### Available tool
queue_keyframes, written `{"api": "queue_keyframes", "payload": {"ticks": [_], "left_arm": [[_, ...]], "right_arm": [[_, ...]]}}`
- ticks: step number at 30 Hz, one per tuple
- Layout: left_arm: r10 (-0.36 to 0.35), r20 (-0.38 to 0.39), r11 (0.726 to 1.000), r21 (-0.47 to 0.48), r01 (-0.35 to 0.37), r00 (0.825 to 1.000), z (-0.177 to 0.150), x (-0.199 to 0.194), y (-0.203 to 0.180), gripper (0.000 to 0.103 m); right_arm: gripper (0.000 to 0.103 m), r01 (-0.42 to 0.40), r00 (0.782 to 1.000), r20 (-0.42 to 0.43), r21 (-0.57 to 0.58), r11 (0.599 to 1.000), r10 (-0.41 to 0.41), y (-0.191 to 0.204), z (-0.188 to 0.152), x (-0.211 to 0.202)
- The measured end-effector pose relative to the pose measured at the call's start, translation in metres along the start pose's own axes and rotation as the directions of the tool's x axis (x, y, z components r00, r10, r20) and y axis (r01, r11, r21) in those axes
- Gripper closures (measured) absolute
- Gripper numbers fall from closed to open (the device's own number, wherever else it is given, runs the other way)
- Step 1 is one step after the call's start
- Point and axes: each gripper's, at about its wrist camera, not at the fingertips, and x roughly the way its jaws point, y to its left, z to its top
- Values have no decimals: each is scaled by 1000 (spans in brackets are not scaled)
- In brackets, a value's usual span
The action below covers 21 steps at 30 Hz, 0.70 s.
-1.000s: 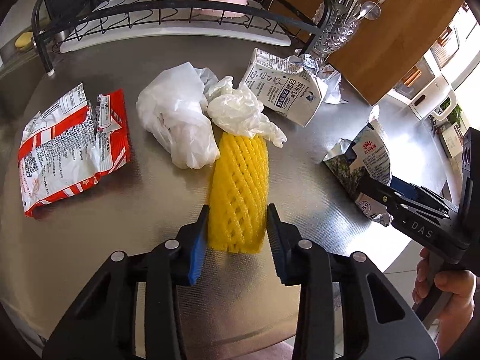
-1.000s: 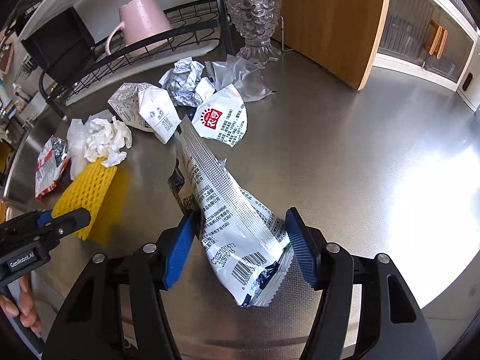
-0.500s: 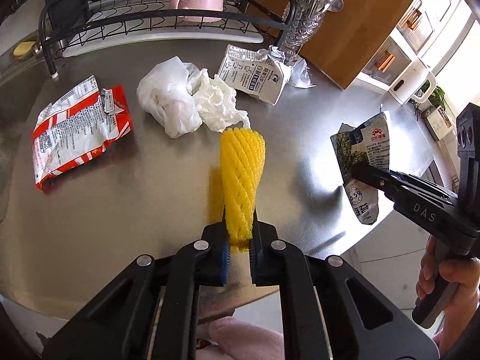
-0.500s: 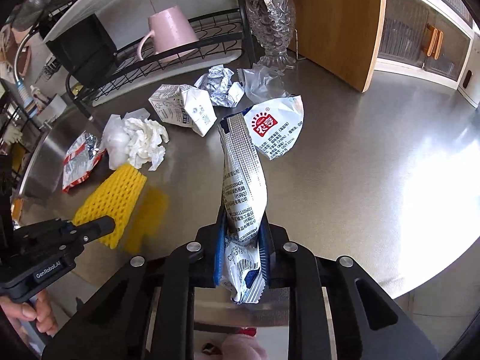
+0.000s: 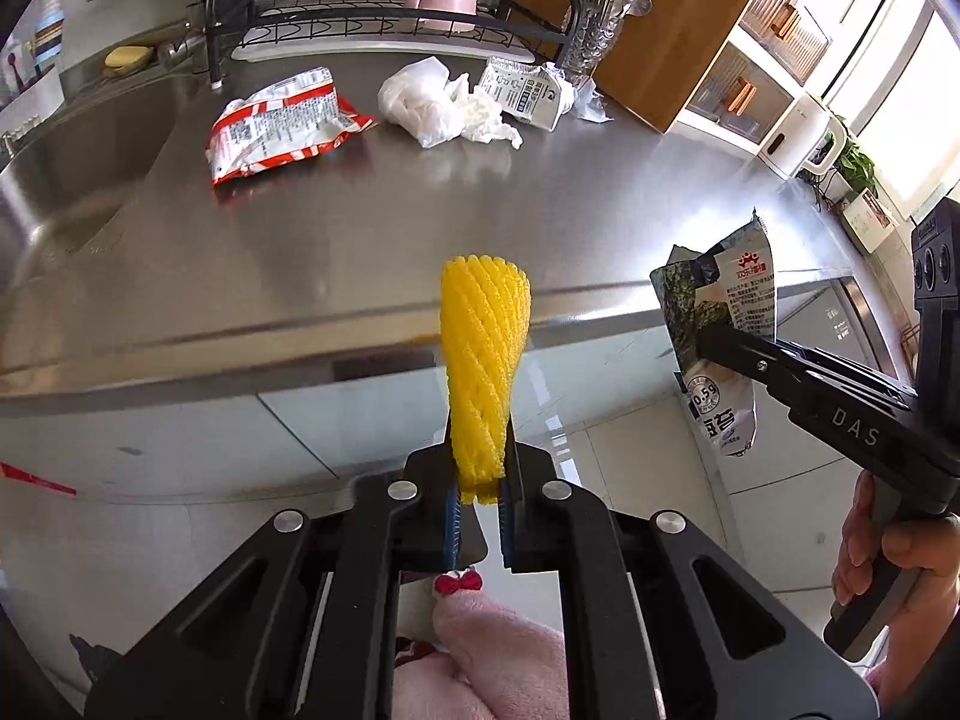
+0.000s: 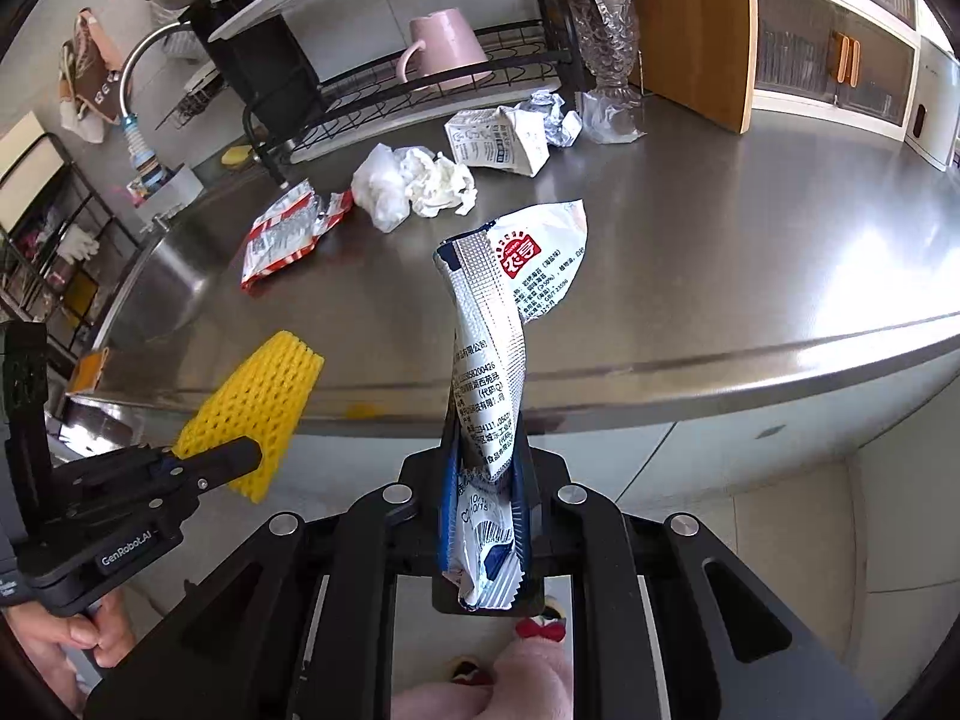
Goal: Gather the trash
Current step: 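Carry the yellow net and white snack bag down over the bin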
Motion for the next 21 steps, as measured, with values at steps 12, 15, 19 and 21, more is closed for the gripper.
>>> {"api": "queue_keyframes", "payload": {"ticks": [12,15,19,21], "left_arm": [[3,-109,996,-88,-13,994,-103,27,34,95],[-7,-151,993,-115,-11,988,-121,52,45,95],[-20,-189,991,-131,-5,982,-137,90,54,95],[-21,-212,990,-138,-8,977,-143,111,58,95]], "right_arm": [[87,-25,989,-148,-8,1000,24,26,-92,36],[87,-23,980,-199,10,1000,25,23,-107,62],[87,-29,968,-246,65,997,44,14,-126,100],[87,-33,961,-270,106,994,61,7,-135,122]]}}
